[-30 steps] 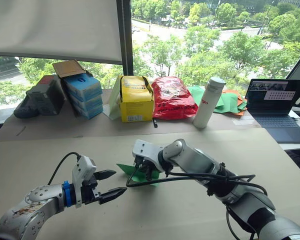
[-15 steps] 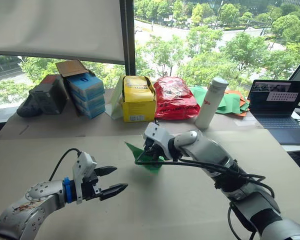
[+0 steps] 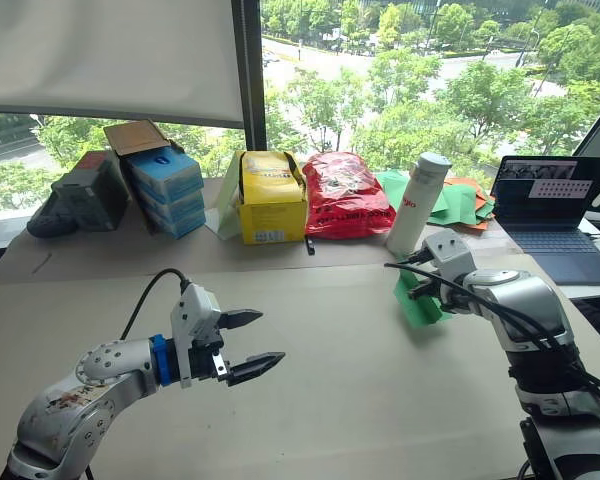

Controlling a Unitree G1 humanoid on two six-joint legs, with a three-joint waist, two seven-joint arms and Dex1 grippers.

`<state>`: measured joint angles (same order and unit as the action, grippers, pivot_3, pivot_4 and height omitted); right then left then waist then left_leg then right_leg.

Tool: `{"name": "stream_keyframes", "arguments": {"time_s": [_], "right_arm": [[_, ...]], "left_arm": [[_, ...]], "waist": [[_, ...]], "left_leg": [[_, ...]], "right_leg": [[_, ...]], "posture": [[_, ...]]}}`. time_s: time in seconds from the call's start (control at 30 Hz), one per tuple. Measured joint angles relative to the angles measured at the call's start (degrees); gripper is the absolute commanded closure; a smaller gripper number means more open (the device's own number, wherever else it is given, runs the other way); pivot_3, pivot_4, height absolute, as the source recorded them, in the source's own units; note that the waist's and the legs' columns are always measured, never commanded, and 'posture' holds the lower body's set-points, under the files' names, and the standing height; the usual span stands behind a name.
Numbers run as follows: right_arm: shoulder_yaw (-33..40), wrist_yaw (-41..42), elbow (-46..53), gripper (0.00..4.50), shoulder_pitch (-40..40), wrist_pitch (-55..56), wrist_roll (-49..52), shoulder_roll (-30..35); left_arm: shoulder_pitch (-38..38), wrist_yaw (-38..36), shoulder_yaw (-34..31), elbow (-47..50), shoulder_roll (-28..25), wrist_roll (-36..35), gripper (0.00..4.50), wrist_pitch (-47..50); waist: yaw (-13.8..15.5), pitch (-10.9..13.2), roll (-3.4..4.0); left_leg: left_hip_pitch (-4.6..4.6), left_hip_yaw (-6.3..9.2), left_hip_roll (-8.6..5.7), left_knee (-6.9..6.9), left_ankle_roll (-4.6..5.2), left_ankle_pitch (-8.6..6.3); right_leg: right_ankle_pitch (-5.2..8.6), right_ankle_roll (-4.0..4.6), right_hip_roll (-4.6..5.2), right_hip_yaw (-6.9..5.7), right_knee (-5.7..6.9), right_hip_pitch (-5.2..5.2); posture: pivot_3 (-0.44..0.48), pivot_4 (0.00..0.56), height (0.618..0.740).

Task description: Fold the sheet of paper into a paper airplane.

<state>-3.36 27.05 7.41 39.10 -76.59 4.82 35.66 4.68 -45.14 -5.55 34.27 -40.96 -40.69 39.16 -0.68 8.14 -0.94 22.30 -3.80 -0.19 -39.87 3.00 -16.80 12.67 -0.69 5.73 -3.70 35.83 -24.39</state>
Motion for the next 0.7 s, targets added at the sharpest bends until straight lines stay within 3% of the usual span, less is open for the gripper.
{"name": "stream_keyframes", "arguments": {"time_s": [0.37,0.53,0.7], "right_arm": [[1.84,-2.56,1.23,4.45,-2.04,-1.15,1.02,-0.05],[2.65,-3.68,1.26,3.01,-2.09,-1.16,1.16,-0.45],[5.52,-4.62,2.15,1.23,-0.94,-1.14,1.72,-1.18]], "left_arm": [[1.54,-0.79,2.01,-0.01,-1.03,0.51,0.00,-0.02],[2.37,-0.92,2.35,-0.01,-1.08,1.05,0.00,-0.04],[3.17,-0.92,2.41,-0.04,-1.08,1.08,0.00,-0.04]], "waist": [[0.25,0.00,0.00],[0.30,0.00,0.00],[0.48,0.00,0.00]], "left_leg": [[0.01,-0.01,0.00,-0.04,0.03,-0.02],[0.01,-0.01,0.00,-0.04,0.02,-0.01],[0.01,-0.02,0.00,-0.04,0.02,-0.01]], "right_leg": [[-0.01,-0.03,-0.10,0.00,-0.03,0.02],[-0.01,-0.03,-0.12,0.00,-0.03,0.02],[-0.01,-0.03,-0.14,0.01,-0.02,0.02]], "posture": [[0.000,0.150,0.740],[0.000,0.150,0.740],[0.000,0.150,0.740]]}}
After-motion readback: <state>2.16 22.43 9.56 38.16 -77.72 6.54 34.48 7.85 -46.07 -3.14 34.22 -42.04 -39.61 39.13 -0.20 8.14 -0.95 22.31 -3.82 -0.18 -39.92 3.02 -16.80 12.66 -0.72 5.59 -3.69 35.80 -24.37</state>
